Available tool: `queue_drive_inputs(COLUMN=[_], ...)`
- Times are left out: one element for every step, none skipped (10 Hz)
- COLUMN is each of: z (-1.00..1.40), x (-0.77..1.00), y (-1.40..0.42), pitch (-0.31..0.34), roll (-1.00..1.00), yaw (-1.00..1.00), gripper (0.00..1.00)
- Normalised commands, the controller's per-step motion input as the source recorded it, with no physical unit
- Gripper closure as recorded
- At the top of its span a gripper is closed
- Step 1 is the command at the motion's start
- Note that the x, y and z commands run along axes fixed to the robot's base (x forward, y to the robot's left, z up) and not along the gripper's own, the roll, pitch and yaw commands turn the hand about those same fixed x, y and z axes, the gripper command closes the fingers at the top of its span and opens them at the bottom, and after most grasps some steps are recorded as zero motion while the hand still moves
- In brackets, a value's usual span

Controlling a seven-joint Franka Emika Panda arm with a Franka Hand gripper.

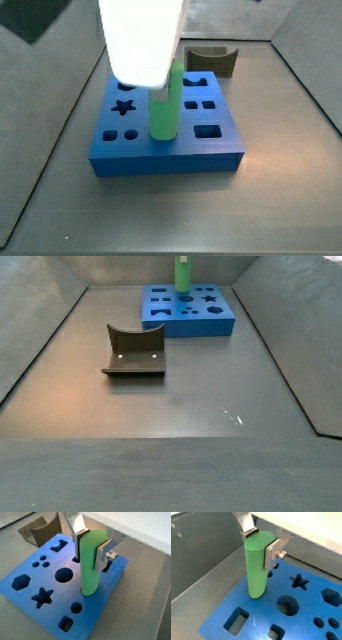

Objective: Insert the oval object.

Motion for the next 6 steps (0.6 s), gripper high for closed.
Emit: queue_drive_inputs(z=[-0.44,-0.47,-0.43,-0.4,-0.13,0.0], x=[-0.05,-0.03,-0.05,-0.03,-0.01,0.0], y=[0.0,0.0,0.0,0.0,0.0,0.0], pitch=[0.0,-0.019,-0.056,-0.086,-0.079,0.0], roll=[-0.02,-0.06,-0.07,-0.09,-0.1,0.0], yaw=[-0.1,-0.07,0.0,0.0,0.0,0.0], gripper=[1.0,1.0,1.0,1.0,1.0,1.0])
